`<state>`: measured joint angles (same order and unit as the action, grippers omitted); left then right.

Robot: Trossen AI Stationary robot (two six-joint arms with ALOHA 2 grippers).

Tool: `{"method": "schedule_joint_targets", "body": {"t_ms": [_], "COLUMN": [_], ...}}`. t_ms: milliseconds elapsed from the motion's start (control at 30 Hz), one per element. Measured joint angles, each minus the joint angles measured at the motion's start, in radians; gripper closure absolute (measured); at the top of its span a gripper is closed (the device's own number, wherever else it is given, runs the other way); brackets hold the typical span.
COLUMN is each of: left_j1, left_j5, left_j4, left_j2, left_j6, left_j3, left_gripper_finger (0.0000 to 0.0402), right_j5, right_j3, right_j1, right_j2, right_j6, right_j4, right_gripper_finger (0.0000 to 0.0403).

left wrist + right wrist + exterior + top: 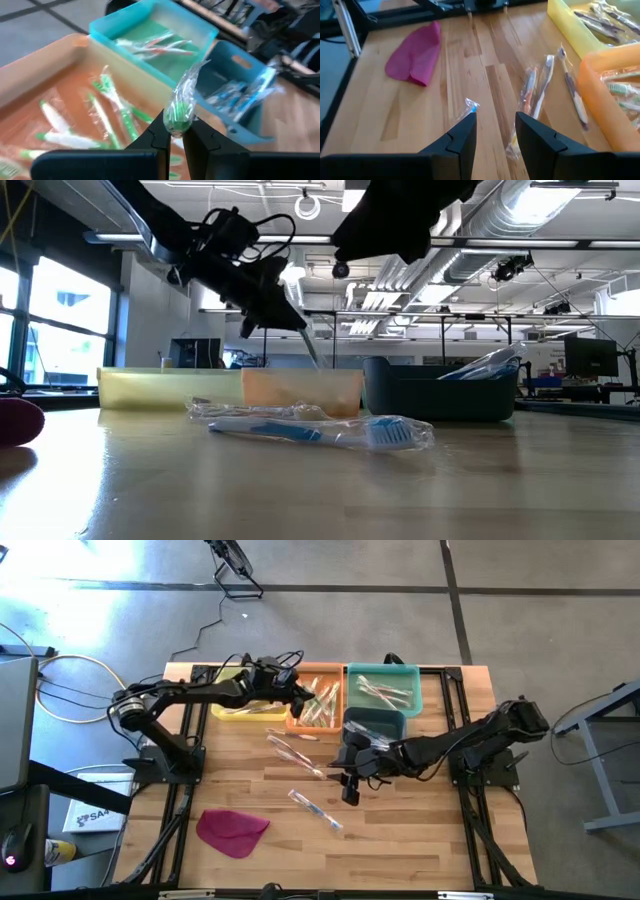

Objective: Pick & Place Toothbrushes
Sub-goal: Put the green toothbrush into the orange bin

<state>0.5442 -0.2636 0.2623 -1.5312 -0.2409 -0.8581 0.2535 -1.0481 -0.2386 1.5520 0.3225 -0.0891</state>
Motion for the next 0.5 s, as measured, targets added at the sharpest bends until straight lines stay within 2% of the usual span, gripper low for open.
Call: {"method": "schedule_joint_targets", "body": {"t_ms": [367, 500], "left_j1": [-0.001, -0.001], "left_j5": [0.02, 0.054], "left_j4": [-0.033, -0.03], "left_j2": [-0.025, -0.025], "left_j6": [-0.001, -0.018], "left_j3": [0.0, 0.0], "left_gripper_finger": [0.0376, 0.0352], "right_j5": [0.0, 0.001], "right_j3": [0.001, 0.001], "right_j1": [0.0, 0.0], "right_j2": [0.015, 0.017], "right_j6": [0.022, 0.022], "right_j4": [-0.004, -0.005], "right_gripper_finger": [0.0275, 0.0275]}}
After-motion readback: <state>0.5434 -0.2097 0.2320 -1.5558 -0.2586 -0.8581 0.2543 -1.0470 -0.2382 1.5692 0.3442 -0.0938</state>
